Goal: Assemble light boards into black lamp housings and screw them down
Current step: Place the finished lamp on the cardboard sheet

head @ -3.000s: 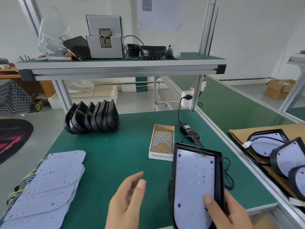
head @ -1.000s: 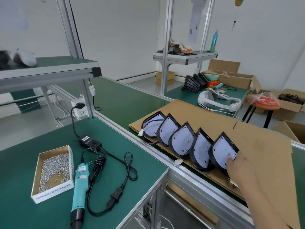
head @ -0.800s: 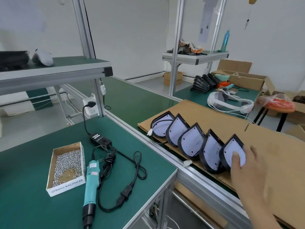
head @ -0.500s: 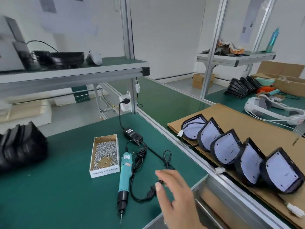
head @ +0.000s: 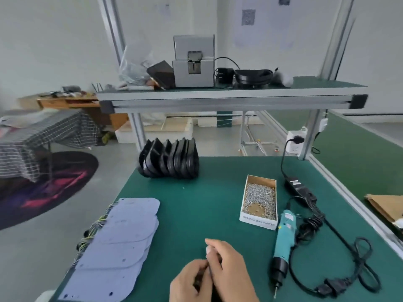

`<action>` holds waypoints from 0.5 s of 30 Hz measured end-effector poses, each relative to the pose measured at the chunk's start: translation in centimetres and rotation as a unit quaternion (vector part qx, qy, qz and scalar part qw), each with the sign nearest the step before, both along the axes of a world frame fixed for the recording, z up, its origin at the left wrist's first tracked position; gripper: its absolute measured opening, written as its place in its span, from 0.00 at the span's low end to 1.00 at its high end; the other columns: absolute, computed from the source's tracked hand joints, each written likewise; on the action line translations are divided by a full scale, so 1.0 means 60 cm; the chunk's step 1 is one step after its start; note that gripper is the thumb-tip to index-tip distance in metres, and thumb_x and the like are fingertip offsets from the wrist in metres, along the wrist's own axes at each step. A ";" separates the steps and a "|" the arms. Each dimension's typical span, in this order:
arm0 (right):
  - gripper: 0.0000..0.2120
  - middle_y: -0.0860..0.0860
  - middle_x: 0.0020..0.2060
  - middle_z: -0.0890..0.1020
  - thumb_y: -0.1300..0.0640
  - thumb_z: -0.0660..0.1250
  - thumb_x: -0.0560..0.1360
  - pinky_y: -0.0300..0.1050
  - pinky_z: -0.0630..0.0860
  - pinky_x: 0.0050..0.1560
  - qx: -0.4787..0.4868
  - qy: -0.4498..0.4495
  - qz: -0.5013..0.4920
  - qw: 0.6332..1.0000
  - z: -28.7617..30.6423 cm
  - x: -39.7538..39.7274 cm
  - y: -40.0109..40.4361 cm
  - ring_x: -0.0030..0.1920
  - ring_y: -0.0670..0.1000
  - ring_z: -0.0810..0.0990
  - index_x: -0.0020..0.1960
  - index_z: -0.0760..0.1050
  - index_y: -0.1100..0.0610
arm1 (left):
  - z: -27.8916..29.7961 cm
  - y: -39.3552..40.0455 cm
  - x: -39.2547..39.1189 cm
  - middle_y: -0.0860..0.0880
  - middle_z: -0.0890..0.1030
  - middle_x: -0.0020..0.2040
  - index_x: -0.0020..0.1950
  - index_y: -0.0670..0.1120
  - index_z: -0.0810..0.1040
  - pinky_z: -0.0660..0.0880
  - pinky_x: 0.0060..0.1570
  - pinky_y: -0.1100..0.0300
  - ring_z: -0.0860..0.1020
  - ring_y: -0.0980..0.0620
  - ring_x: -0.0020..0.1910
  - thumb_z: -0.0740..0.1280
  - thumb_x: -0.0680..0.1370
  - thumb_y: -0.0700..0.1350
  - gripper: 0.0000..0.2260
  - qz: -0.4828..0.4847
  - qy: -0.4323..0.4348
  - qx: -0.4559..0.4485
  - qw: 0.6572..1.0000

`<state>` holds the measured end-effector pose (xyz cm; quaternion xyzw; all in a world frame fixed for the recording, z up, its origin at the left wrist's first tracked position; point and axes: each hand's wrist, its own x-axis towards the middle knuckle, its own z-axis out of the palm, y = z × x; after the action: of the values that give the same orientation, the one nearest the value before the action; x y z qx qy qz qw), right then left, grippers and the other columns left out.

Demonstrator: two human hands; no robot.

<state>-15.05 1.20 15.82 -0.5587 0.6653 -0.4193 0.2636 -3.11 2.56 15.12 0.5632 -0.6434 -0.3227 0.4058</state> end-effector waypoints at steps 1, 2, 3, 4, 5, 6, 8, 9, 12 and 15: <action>0.11 0.44 0.51 0.84 0.56 0.66 0.83 0.35 0.74 0.58 -0.003 -0.011 -0.002 1.000 -0.006 0.000 0.000 0.53 0.42 0.81 0.63 0.83 0.50 | 0.002 0.001 0.003 0.61 0.82 0.32 0.38 0.59 0.85 0.73 0.36 0.73 0.81 0.60 0.33 0.75 0.73 0.37 0.16 -0.011 0.008 0.007 1.000; 0.10 0.44 0.49 0.84 0.57 0.67 0.83 0.36 0.75 0.56 -0.002 -0.020 -0.003 1.000 -0.010 0.000 0.000 0.51 0.42 0.82 0.61 0.84 0.50 | 0.005 0.000 0.002 0.61 0.82 0.32 0.39 0.58 0.85 0.73 0.36 0.73 0.81 0.60 0.33 0.74 0.74 0.36 0.15 -0.007 0.008 0.004 1.000; 0.10 0.45 0.47 0.84 0.58 0.68 0.82 0.38 0.76 0.56 -0.006 -0.028 -0.002 1.000 -0.013 0.000 0.000 0.50 0.42 0.82 0.60 0.84 0.50 | 0.005 -0.001 0.007 0.60 0.83 0.33 0.40 0.56 0.85 0.74 0.37 0.72 0.81 0.59 0.33 0.74 0.74 0.37 0.13 -0.008 0.010 0.001 1.000; 0.10 0.46 0.46 0.84 0.58 0.68 0.82 0.39 0.77 0.56 -0.004 -0.033 0.000 0.999 -0.016 0.000 -0.001 0.49 0.43 0.82 0.59 0.84 0.50 | 0.009 -0.002 0.010 0.59 0.83 0.34 0.41 0.54 0.86 0.74 0.38 0.71 0.82 0.59 0.34 0.74 0.75 0.37 0.11 -0.010 0.016 0.011 1.000; 0.09 0.46 0.46 0.84 0.58 0.68 0.82 0.41 0.77 0.56 -0.006 -0.035 -0.001 0.999 -0.020 0.000 -0.002 0.49 0.44 0.83 0.59 0.84 0.49 | 0.014 -0.004 0.013 0.59 0.84 0.35 0.43 0.53 0.86 0.74 0.39 0.71 0.82 0.59 0.35 0.73 0.75 0.38 0.10 -0.014 0.016 0.027 0.999; 0.09 0.47 0.45 0.84 0.58 0.69 0.82 0.42 0.77 0.56 -0.004 -0.037 -0.002 0.999 -0.020 0.000 -0.001 0.49 0.44 0.83 0.58 0.85 0.49 | 0.022 -0.004 0.016 0.59 0.84 0.35 0.43 0.53 0.86 0.74 0.40 0.71 0.81 0.60 0.35 0.73 0.75 0.38 0.09 -0.020 0.013 0.044 0.999; 0.09 0.46 0.44 0.83 0.58 0.70 0.81 0.43 0.78 0.54 -0.002 -0.031 -0.003 1.000 -0.021 0.001 -0.001 0.47 0.44 0.82 0.57 0.85 0.49 | 0.029 -0.005 0.024 0.60 0.84 0.37 0.44 0.54 0.86 0.73 0.40 0.72 0.80 0.62 0.36 0.73 0.76 0.40 0.08 -0.029 0.001 0.035 0.999; 0.09 0.45 0.43 0.83 0.59 0.71 0.80 0.41 0.78 0.52 -0.008 -0.018 -0.003 1.000 -0.022 0.001 -0.002 0.45 0.44 0.82 0.56 0.85 0.49 | 0.029 -0.008 0.030 0.60 0.84 0.38 0.45 0.53 0.87 0.73 0.41 0.72 0.80 0.62 0.37 0.73 0.76 0.42 0.07 -0.024 -0.013 0.019 0.999; 0.08 0.45 0.41 0.81 0.59 0.74 0.78 0.34 0.74 0.48 -0.002 0.021 -0.002 1.000 -0.018 0.010 -0.008 0.44 0.44 0.80 0.56 0.86 0.51 | 0.020 -0.027 0.053 0.60 0.79 0.39 0.46 0.52 0.86 0.73 0.45 0.70 0.78 0.60 0.38 0.72 0.76 0.46 0.03 0.004 -0.100 -0.073 0.992; 0.08 0.43 0.42 0.82 0.51 0.71 0.79 0.35 0.73 0.51 0.056 0.077 0.024 0.995 -0.001 0.012 -0.031 0.43 0.41 0.80 0.58 0.83 0.46 | 0.010 -0.046 0.065 0.62 0.72 0.36 0.40 0.49 0.83 0.70 0.40 0.68 0.73 0.60 0.34 0.75 0.74 0.40 0.05 0.014 -0.125 -0.124 0.984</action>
<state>-14.30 -0.65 15.79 -0.5898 0.6923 -0.3304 0.2524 0.77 -0.17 15.73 0.5536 -0.7161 -0.1614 0.3933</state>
